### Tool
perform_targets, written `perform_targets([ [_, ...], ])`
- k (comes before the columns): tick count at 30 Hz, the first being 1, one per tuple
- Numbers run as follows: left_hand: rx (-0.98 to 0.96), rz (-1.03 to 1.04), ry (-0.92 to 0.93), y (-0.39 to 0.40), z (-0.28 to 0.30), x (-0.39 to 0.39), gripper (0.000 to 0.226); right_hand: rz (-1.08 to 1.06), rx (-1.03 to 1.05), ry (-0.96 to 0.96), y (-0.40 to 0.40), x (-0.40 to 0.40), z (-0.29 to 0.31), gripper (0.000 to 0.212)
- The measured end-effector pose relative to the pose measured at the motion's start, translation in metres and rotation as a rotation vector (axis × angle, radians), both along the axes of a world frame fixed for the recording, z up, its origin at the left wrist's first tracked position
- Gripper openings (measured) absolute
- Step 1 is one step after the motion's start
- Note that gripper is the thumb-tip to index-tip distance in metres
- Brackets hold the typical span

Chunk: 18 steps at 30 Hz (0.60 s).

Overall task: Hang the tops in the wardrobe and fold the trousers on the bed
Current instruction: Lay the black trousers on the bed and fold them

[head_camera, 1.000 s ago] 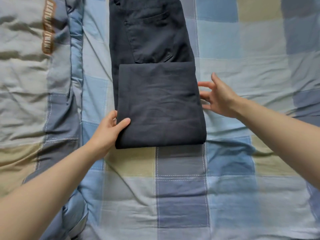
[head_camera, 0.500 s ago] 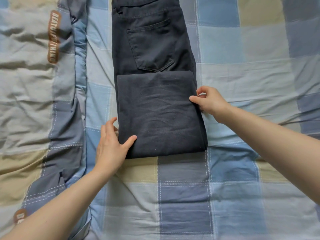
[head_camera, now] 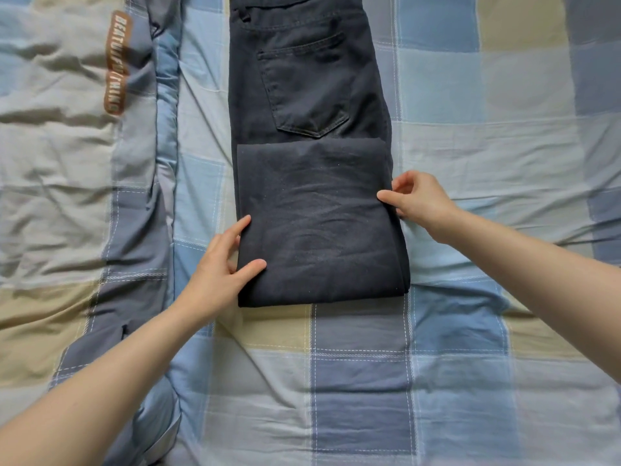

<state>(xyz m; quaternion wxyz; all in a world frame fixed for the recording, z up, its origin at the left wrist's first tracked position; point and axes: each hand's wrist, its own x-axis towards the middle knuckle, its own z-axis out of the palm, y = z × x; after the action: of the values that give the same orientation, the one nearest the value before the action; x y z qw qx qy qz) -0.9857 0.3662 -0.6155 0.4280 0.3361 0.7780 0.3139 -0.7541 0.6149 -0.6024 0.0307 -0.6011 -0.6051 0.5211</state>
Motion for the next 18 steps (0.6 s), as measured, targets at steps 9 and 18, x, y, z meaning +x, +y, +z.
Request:
perform_targets([
  [9, 0.2, -0.918, 1.224, 0.055, -0.001, -0.092, 0.098, 1.217, 1.252, -0.459, 0.03, 0.022, -0.016, 0.069],
  [18, 0.245, -1.208, 1.269, 0.105, -0.032, -0.104, 0.073, 1.22, 1.661, -0.525, 0.039, 0.015, -0.029, 0.06],
])
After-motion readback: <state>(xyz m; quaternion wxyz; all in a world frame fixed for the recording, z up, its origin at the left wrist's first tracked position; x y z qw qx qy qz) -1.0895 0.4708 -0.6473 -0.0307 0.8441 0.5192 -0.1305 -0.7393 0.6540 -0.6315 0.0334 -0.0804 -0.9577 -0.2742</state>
